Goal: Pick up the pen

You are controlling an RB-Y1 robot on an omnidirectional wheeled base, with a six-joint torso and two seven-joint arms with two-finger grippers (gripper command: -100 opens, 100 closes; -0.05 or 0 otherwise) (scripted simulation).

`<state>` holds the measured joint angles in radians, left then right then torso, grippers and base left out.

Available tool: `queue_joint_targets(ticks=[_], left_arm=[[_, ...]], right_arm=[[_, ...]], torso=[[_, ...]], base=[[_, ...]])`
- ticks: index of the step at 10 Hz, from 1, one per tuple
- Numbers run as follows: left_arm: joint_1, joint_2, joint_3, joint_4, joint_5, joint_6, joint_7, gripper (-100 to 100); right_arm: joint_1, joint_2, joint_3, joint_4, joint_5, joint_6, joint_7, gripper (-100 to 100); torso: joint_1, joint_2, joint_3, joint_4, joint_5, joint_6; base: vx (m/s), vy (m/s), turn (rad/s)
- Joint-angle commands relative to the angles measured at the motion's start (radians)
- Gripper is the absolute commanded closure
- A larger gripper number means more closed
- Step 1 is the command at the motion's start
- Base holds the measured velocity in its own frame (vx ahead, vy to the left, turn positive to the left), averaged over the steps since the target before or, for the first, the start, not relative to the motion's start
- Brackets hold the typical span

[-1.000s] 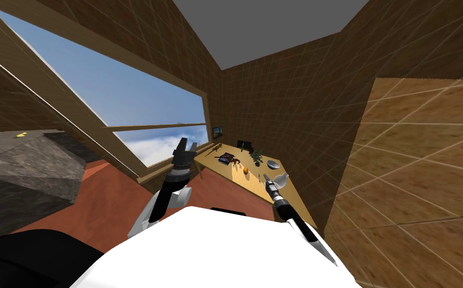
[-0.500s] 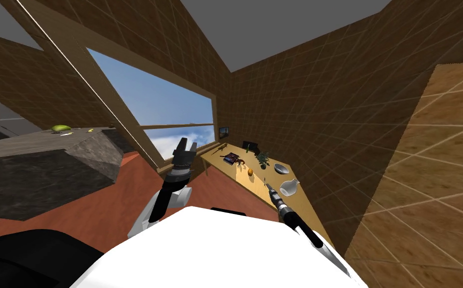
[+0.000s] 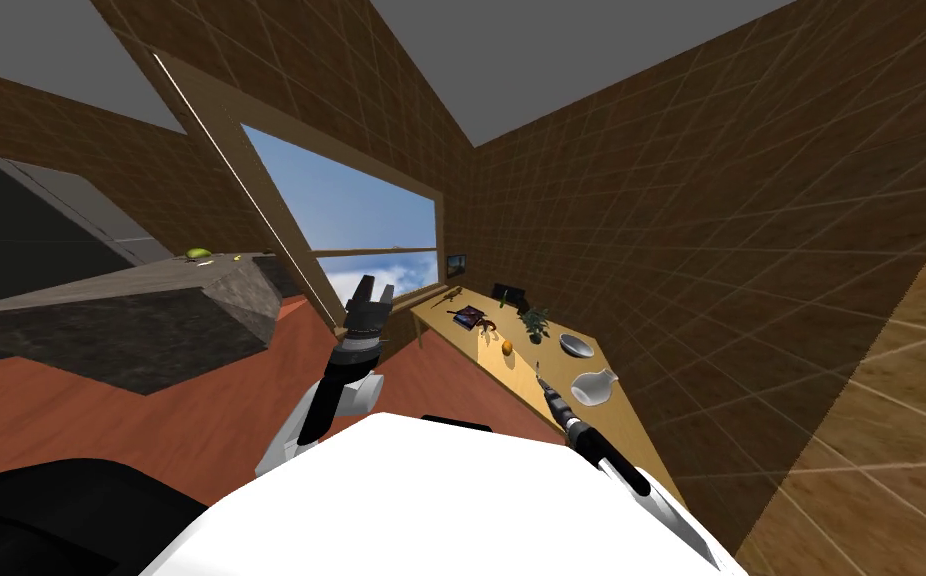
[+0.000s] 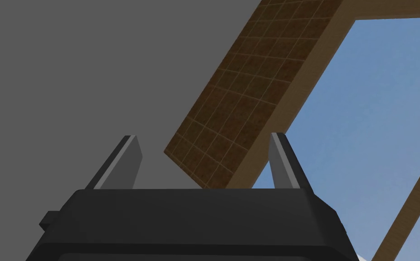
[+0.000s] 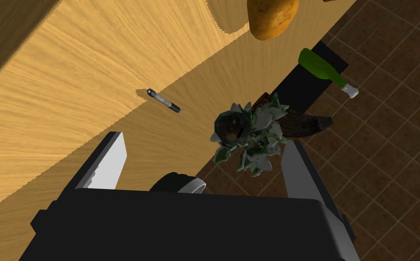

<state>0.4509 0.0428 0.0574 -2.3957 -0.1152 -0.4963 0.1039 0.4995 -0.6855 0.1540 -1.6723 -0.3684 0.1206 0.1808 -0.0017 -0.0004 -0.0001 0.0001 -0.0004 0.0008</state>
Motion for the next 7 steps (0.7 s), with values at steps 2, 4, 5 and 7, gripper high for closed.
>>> queue_joint_targets(ticks=[2,4,5,7], left_arm=[[0.000,0.000,0.000,0.000,0.000,0.000,0.000,0],[0.000,0.000,0.000,0.000,0.000,0.000,0.000,0],[0.000,0.000,0.000,0.000,0.000,0.000,0.000,0],[0.000,0.000,0.000,0.000,0.000,0.000,0.000,0]], right_arm=[[-0.009,-0.039,0.015,0.058,-0.021,0.022,0.008,-100],[-0.015,-0.066,0.028,0.102,-0.034,0.042,0.016,-100],[-0.021,-0.092,0.041,0.130,-0.046,0.061,0.023,-100],[-0.028,-0.115,0.054,0.183,-0.057,0.079,0.029,-100]], torso=[[0.000,0.000,0.000,0.000,0.000,-0.001],[0.000,0.000,0.000,0.000,0.000,-0.001],[0.000,0.000,0.000,0.000,0.000,0.000],[-0.001,-0.001,0.000,0.000,0.000,0.000]], base=[[-0.004,-0.010,0.184],[-0.003,-0.013,0.172],[-0.001,-0.009,0.273],[0.002,-0.014,0.157]])
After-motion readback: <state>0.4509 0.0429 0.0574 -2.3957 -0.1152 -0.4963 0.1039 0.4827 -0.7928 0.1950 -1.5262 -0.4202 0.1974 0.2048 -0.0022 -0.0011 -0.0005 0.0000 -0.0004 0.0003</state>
